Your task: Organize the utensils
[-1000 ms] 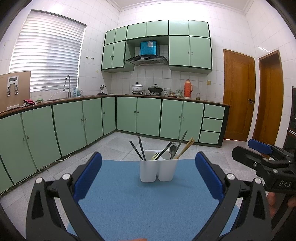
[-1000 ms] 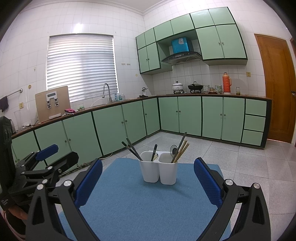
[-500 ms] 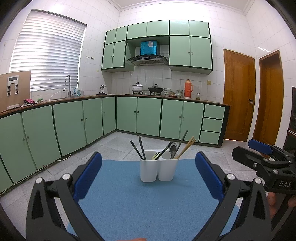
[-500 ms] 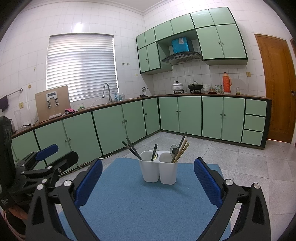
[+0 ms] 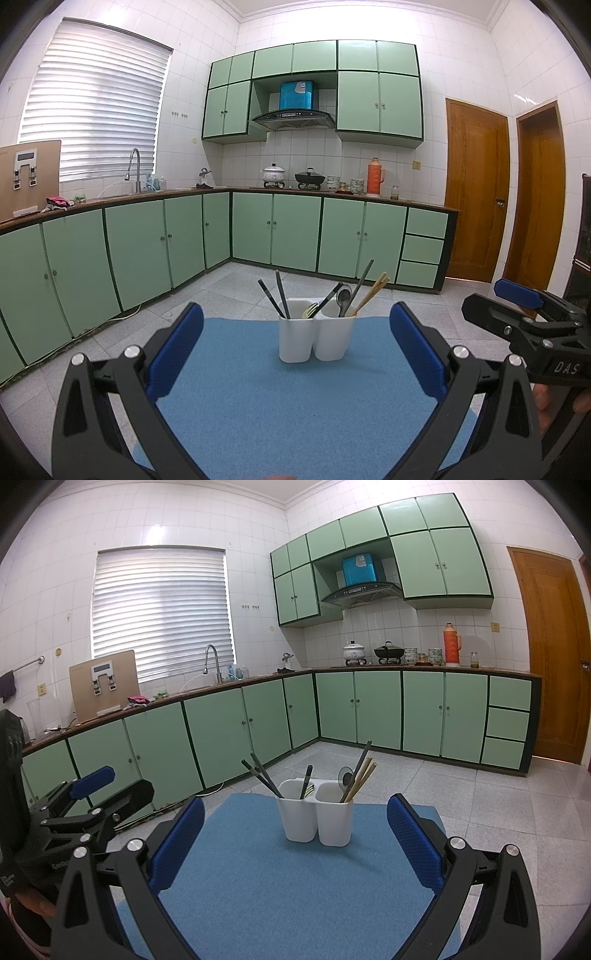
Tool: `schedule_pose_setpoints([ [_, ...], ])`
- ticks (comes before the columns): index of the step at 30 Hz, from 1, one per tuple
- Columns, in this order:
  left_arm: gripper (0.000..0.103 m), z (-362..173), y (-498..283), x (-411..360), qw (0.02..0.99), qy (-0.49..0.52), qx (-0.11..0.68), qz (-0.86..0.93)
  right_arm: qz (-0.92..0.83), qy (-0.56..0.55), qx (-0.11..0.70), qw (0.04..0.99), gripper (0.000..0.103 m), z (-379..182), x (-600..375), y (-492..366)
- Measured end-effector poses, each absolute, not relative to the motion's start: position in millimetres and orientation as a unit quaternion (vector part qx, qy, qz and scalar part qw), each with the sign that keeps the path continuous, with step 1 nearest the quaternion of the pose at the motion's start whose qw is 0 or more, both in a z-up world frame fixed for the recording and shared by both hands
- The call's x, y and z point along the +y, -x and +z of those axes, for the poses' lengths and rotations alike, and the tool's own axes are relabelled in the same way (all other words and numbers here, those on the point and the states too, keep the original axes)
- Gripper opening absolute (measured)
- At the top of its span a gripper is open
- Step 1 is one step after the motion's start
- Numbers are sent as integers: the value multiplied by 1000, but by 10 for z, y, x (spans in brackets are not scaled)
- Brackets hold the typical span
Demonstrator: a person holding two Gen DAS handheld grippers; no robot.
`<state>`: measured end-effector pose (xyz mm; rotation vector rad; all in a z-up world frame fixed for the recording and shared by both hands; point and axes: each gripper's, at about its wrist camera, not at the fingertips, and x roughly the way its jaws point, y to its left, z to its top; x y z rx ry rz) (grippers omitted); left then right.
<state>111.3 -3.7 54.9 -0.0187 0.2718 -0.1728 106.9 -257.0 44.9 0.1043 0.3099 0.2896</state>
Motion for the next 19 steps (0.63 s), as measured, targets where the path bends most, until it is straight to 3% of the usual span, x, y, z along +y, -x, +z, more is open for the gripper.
schedule_pose_setpoints([
  [19,98,553,-1153,-72,987,14,141,-81,142,-52,156,976,97,409,-2598,-1059],
])
